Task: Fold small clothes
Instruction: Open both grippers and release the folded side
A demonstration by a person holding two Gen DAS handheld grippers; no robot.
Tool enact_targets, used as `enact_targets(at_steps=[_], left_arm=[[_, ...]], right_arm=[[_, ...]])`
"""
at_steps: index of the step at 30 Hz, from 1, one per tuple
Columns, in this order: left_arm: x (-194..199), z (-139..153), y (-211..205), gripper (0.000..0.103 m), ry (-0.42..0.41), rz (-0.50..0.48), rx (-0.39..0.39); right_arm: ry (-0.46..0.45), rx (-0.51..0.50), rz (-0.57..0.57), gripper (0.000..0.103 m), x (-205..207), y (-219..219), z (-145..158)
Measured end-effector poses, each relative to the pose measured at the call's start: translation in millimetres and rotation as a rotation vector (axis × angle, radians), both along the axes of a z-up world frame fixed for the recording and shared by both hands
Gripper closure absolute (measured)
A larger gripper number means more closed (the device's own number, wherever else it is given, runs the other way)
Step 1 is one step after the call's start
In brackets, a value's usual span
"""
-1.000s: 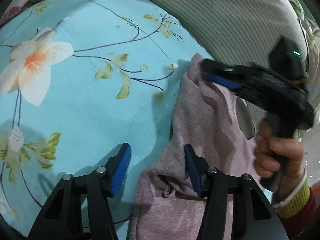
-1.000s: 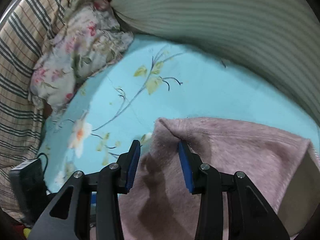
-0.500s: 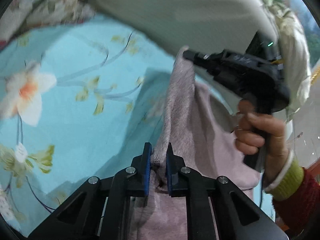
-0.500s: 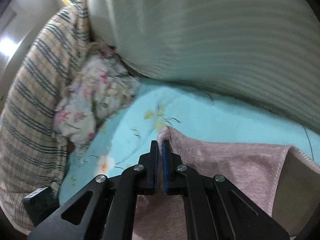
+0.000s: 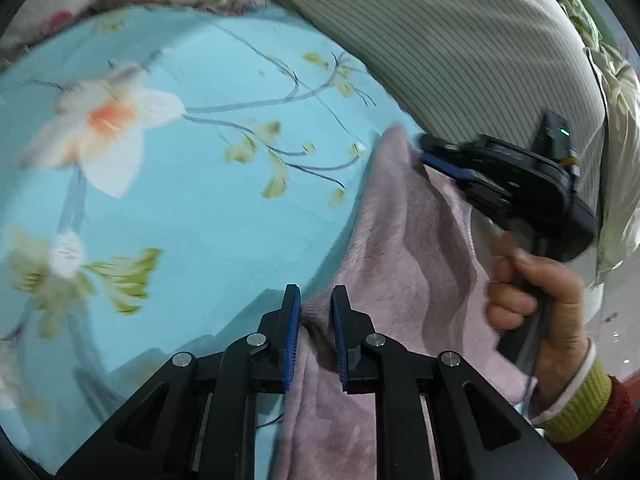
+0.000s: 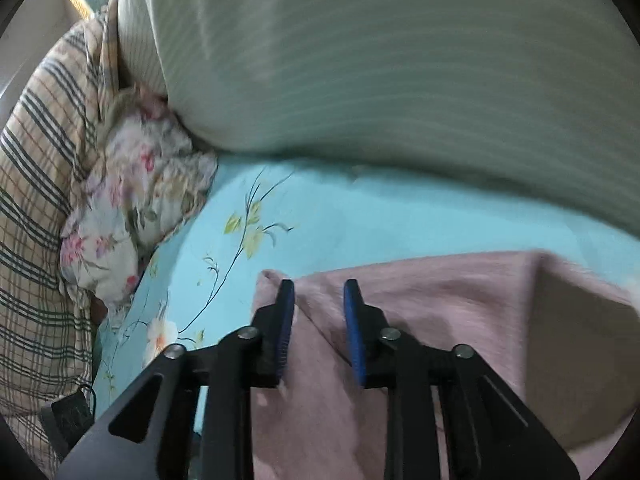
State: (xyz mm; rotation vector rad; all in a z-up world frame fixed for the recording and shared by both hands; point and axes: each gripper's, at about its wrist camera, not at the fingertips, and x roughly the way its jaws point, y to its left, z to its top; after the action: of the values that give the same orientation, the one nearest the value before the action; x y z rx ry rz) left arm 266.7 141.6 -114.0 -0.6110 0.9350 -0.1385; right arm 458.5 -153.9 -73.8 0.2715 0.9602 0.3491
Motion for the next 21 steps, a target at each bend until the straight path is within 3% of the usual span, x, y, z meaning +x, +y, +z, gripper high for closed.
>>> enact_targets(at_steps=[6, 10, 17, 21], left_arm=[[-25, 19, 13, 0.089, 0.005, 0.022, 0.029], [-49, 28, 8, 0.089, 0.011, -0.030, 0.046], [-97, 31, -18, 0.076, 0.071, -0.182, 0.088], [-131, 27, -22, 0.062, 0.111, -0.254, 0.111]], right_arm=[[0.026, 0.048, -0.072, 0.075, -81, -51, 19], [0.073, 0.050, -0.147, 0.075, -156, -85, 18], [0.122, -0.016, -0.261, 0.074, -277, -133, 22], [0.134, -0.049, -0.337, 0.065, -344, -162, 26]])
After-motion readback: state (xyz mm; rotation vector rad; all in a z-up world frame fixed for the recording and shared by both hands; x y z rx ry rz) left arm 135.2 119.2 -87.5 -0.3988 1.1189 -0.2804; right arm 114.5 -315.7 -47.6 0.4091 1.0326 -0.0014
